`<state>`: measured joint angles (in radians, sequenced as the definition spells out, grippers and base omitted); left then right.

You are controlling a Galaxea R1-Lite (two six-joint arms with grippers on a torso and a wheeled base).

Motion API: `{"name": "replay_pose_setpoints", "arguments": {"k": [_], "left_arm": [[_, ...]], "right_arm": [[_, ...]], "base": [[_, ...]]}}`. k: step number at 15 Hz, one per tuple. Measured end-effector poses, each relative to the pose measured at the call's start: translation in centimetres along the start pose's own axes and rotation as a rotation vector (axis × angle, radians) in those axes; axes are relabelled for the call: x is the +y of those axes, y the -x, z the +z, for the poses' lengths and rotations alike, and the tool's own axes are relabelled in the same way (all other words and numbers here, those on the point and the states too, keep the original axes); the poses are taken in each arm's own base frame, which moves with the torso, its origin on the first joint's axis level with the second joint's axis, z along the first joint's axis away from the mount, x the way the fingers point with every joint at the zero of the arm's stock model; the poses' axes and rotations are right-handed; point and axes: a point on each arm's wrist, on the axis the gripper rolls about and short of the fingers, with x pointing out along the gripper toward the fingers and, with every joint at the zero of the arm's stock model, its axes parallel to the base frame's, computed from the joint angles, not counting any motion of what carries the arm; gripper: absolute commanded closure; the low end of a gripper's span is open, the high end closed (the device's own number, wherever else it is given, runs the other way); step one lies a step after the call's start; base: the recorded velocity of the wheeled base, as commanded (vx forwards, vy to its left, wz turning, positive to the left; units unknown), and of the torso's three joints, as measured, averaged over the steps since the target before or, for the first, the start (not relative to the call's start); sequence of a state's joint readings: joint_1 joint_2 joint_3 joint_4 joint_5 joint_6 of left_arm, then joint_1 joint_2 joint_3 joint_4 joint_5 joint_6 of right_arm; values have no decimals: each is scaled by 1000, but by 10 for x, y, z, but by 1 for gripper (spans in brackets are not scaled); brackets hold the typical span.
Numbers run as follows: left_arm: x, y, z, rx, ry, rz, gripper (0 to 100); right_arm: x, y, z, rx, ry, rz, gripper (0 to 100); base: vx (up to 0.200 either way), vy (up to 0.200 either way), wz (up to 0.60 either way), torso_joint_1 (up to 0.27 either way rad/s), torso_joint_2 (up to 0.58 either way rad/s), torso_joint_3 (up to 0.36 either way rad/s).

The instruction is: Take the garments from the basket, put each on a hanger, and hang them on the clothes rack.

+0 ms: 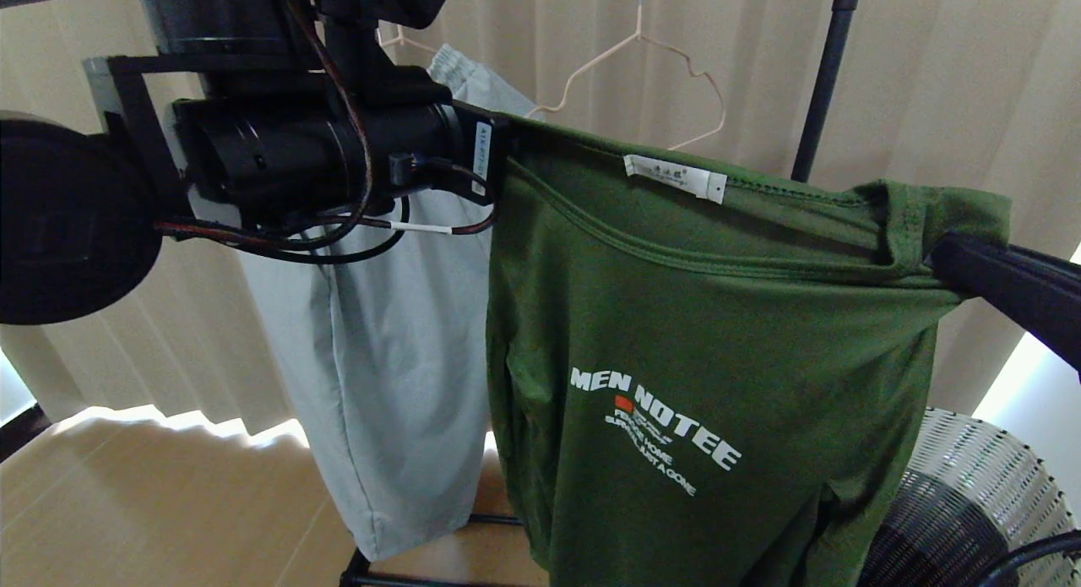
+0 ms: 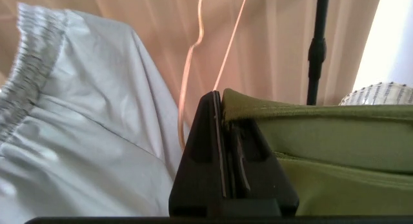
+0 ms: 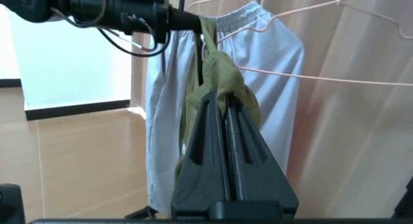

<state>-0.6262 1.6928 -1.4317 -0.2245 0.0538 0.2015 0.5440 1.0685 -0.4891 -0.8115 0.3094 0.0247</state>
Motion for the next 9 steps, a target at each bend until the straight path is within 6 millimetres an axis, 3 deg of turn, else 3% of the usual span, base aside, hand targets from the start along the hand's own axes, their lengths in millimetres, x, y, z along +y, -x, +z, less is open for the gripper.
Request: {"name": "replay_pose_setpoints", "arguments": {"k": [4, 9], "left_arm": [[0, 1, -3, 12, 3, -2, 100], [0, 37, -7, 40, 6, -18, 100]], "right_arm": [[-3, -4, -1, 6, 7, -15, 100], [-31, -28, -1, 33, 55, -128, 100]], "base": [[0, 0, 0, 0, 0, 0], [0, 0, 0, 0, 0, 0]]}}
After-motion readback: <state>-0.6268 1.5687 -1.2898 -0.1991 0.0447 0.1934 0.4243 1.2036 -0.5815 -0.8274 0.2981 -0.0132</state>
